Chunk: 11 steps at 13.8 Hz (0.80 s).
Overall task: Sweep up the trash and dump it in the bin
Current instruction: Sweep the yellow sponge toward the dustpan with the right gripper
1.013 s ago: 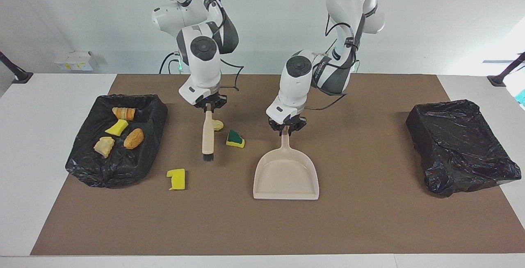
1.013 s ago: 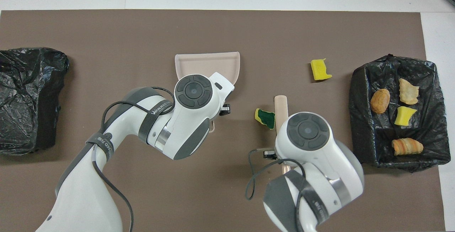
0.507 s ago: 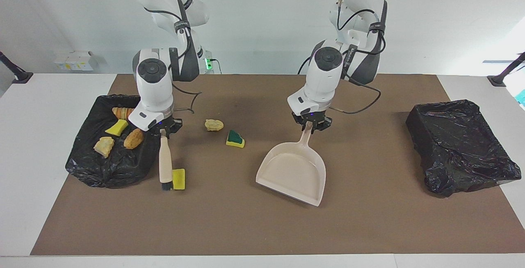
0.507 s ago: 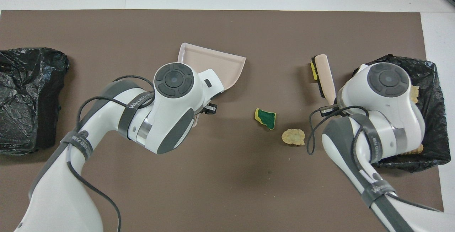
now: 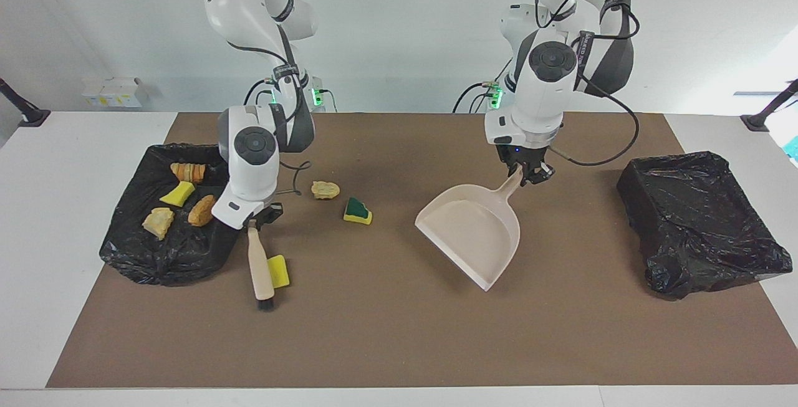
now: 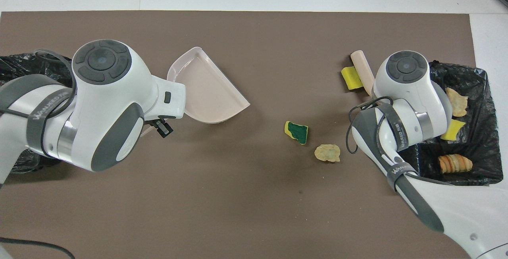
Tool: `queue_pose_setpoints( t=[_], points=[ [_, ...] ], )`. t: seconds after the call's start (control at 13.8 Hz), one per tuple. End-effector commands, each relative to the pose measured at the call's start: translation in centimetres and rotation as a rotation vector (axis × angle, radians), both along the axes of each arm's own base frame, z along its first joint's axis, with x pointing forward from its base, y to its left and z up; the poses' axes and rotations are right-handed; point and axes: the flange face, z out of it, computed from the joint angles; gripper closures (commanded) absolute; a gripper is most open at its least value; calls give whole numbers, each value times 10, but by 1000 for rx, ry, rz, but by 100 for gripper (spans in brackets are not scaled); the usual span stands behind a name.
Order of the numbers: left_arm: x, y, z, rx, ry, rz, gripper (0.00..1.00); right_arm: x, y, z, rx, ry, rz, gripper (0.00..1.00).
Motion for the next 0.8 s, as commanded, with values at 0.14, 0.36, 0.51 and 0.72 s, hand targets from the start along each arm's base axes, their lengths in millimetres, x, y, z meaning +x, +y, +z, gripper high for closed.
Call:
queue_pose_setpoints(
  t=[0.14,0.36,0.51,0.72],
  points=[
    [-23,24,-8,43,31,-229,100,-28,71,6,94,79,85,100],
    [-35,47,-21,36,71,-367,100,-43,93,5,183,125,118,100],
    [-42,47,-36,28,89,-460,100,-51,115,5,261,156,159,100],
    [-47,47,-56,26,100,-473,100,-64,150,10,344,203,255,100]
  ],
)
